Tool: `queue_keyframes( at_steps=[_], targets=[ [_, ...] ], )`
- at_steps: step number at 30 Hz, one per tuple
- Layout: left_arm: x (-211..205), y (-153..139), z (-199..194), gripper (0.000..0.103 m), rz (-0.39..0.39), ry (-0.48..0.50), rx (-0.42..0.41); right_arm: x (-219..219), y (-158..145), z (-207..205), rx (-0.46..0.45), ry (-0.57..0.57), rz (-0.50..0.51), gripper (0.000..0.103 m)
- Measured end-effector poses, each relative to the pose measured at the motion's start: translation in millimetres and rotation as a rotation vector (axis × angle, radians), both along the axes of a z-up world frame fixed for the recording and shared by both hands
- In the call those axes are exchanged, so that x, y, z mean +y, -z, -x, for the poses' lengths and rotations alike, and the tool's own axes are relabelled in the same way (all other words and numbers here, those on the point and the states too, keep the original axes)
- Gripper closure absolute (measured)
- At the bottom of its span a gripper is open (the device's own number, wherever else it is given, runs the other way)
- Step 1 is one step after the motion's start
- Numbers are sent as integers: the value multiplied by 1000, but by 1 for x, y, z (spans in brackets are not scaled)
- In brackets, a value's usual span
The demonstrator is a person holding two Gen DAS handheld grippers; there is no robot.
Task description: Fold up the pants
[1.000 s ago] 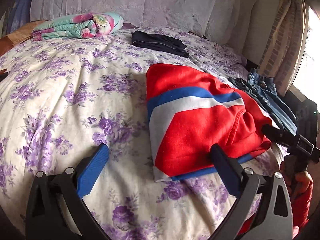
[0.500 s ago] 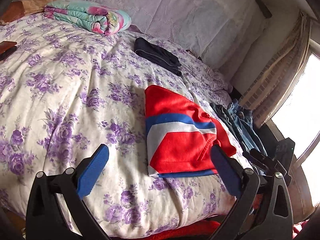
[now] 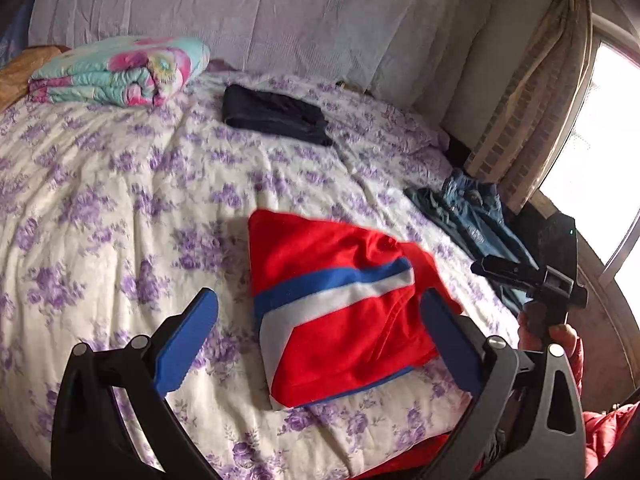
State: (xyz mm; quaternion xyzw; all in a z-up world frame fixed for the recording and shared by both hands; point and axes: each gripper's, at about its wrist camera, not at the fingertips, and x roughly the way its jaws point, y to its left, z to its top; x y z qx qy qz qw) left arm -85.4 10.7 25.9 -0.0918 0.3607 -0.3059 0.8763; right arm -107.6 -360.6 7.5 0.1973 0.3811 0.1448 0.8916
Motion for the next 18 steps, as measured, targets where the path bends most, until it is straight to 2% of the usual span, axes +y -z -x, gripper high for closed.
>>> queue_keyframes(
  at_steps=[4, 5, 6, 8, 12, 18],
  targets=[
    [-11, 58, -23, 5, -19, 42, 174, 14, 31, -24, 104, -53, 0, 3],
    [-11, 65, -25, 5, -9, 41, 172, 16, 36, -28, 117, -57, -2, 3],
    [-11, 65, -22, 5, 0, 41, 127, 19, 39, -32, 113, -66, -9, 3],
    [-16, 65, -25, 5, -24, 58, 120, 24, 41, -38, 91, -80, -10, 3],
    [-26, 67, -29, 5, -17, 77, 88, 30, 45, -52, 49, -101, -30, 3],
    [-23, 69, -26, 5, 83, 100, 103, 22, 46, -54, 23, -118, -101, 3]
  ],
)
